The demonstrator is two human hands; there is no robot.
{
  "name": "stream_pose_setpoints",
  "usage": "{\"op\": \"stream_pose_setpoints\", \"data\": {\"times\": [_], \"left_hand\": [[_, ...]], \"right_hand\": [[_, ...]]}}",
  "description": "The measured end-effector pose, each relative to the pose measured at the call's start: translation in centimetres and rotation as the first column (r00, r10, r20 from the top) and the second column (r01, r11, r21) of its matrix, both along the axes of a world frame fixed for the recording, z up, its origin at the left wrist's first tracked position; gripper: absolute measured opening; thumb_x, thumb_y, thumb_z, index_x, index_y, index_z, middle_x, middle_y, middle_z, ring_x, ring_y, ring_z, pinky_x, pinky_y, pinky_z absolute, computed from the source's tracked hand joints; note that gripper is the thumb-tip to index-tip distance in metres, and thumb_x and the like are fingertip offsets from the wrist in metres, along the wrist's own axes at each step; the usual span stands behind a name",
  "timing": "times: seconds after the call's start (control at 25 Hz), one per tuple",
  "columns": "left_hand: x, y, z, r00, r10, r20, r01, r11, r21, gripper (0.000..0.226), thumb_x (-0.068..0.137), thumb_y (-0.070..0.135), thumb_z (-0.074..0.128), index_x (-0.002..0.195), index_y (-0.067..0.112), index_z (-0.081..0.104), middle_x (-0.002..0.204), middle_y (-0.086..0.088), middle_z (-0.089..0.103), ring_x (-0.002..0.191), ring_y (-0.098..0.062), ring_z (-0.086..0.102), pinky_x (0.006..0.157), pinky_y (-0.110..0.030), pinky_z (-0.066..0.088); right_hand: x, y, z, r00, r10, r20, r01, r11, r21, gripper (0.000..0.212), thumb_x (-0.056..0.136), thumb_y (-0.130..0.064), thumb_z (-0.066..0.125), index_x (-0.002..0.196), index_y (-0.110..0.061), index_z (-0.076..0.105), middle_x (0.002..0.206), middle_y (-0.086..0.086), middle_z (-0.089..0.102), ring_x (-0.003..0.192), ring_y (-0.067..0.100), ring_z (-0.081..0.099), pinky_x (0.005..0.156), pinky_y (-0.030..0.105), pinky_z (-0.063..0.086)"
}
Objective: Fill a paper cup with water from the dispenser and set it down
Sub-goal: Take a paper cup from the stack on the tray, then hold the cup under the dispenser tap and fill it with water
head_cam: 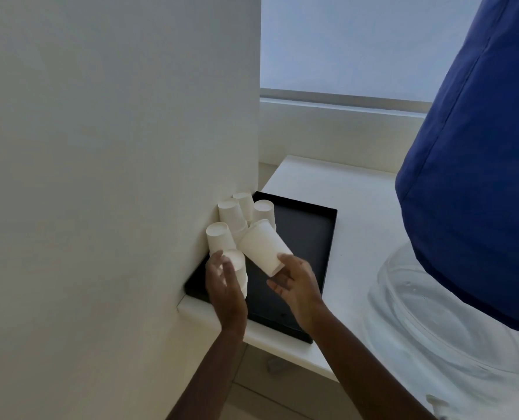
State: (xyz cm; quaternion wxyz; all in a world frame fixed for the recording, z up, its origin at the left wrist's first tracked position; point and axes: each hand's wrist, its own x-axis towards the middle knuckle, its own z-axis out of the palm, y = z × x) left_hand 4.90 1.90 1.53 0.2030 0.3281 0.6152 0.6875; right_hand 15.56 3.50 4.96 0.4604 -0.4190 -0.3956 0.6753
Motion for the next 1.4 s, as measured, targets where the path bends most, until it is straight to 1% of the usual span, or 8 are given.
{"op": "stream_pose_setpoints", "data": {"times": [0.12, 0.28, 0.56, 0.72, 0.88, 1.08, 1.32, 1.4], "left_hand": [[1.1, 0.2, 0.7, 0.991, -0.134, -0.012, 0.134, 0.991, 0.013, 0.044, 0.085, 0.051, 0.044, 0.122, 0.026, 0.042, 0.128, -0.012, 0.046, 0.109, -0.025, 0.049, 0.081, -0.034, 0.050], [-0.2, 0.2, -2.1, 0.955, -0.111, -0.274, 0.031, 0.959, -0.281, 0.081, 0.067, 0.074, 0.026, 0.117, 0.018, 0.055, 0.122, -0.020, 0.050, 0.109, -0.034, 0.046, 0.088, -0.056, 0.044], [-1.9, -0.5, -3.9, 0.923, -0.311, -0.228, 0.194, 0.885, -0.423, 0.066, 0.074, 0.072, 0.030, 0.097, 0.019, 0.062, 0.093, -0.006, 0.064, 0.094, -0.027, 0.056, 0.081, -0.051, 0.049], [-0.6, -1.1, -2.0, 0.902, -0.414, -0.123, 0.333, 0.849, -0.410, 0.031, 0.094, 0.038, 0.044, 0.105, 0.014, 0.059, 0.096, -0.008, 0.061, 0.092, -0.024, 0.056, 0.066, -0.026, 0.045], [1.0, -1.8, -1.4, 0.877, -0.479, -0.037, 0.438, 0.828, -0.350, 0.015, 0.091, 0.027, 0.052, 0.091, 0.014, 0.059, 0.086, -0.009, 0.061, 0.082, -0.022, 0.058, 0.059, -0.021, 0.047], [4.0, -3.3, -1.0, 0.805, -0.588, -0.074, 0.545, 0.783, -0.300, 0.010, 0.082, 0.022, 0.066, 0.086, 0.024, 0.057, 0.100, -0.008, 0.059, 0.093, -0.021, 0.059, 0.062, -0.020, 0.053], [8.6, -5.7, -1.4, 0.661, -0.729, -0.178, 0.673, 0.681, -0.289, 0.021, 0.078, 0.041, 0.065, 0.093, 0.035, 0.051, 0.104, 0.005, 0.058, 0.098, -0.010, 0.057, 0.075, -0.012, 0.048], [10.0, -6.3, -1.8, 0.645, -0.726, -0.240, 0.648, 0.685, -0.332, 0.028, 0.073, 0.059, 0.053, 0.092, 0.038, 0.050, 0.101, 0.005, 0.061, 0.095, -0.007, 0.057, 0.072, -0.010, 0.044]], "right_hand": [[1.3, -1.8, -1.6, 0.998, 0.061, -0.010, -0.061, 0.998, 0.003, 0.015, 0.087, -0.019, 0.052, 0.097, -0.023, 0.042, 0.109, 0.007, 0.049, 0.091, 0.020, 0.060, 0.066, 0.020, 0.055], [1.3, -2.1, -3.1, 0.982, 0.110, 0.153, -0.107, 0.994, -0.025, 0.042, 0.086, -0.017, 0.056, 0.120, -0.018, 0.032, 0.117, 0.009, 0.044, 0.099, 0.022, 0.055, 0.072, 0.022, 0.052], [1.1, -1.5, -3.7, 0.957, 0.118, 0.266, -0.111, 0.993, -0.041, 0.053, 0.087, -0.018, 0.055, 0.133, -0.018, 0.029, 0.118, 0.010, 0.040, 0.105, 0.025, 0.049, 0.065, 0.018, 0.049], [2.4, -2.2, -4.5, 0.916, 0.160, 0.367, -0.157, 0.987, -0.040, 0.054, 0.084, -0.015, 0.058, 0.131, -0.014, 0.033, 0.119, 0.011, 0.044, 0.107, 0.025, 0.052, 0.071, 0.021, 0.049], [3.7, -3.4, -4.3, 0.839, 0.130, 0.528, -0.180, 0.983, 0.045, 0.059, 0.082, -0.016, 0.063, 0.131, -0.011, 0.031, 0.119, 0.007, 0.045, 0.102, 0.018, 0.049, 0.071, 0.018, 0.049], [5.3, -4.8, -3.4, 0.754, -0.059, 0.654, -0.090, 0.977, 0.192, 0.075, 0.077, -0.030, 0.069, 0.134, -0.012, 0.025, 0.138, 0.010, 0.042, 0.120, 0.025, 0.047, 0.097, 0.035, 0.046], [9.7, -9.1, -4.7, 0.728, -0.166, 0.665, 0.045, 0.980, 0.195, 0.083, 0.072, -0.028, 0.074, 0.134, -0.017, 0.021, 0.132, 0.011, 0.047, 0.109, 0.022, 0.052, 0.087, 0.028, 0.048], [11.5, -11.8, -6.7, 0.695, -0.131, 0.707, -0.001, 0.983, 0.183, 0.082, 0.068, -0.028, 0.078, 0.131, -0.019, 0.026, 0.124, 0.004, 0.052, 0.099, 0.009, 0.051, 0.081, 0.012, 0.044]]}}
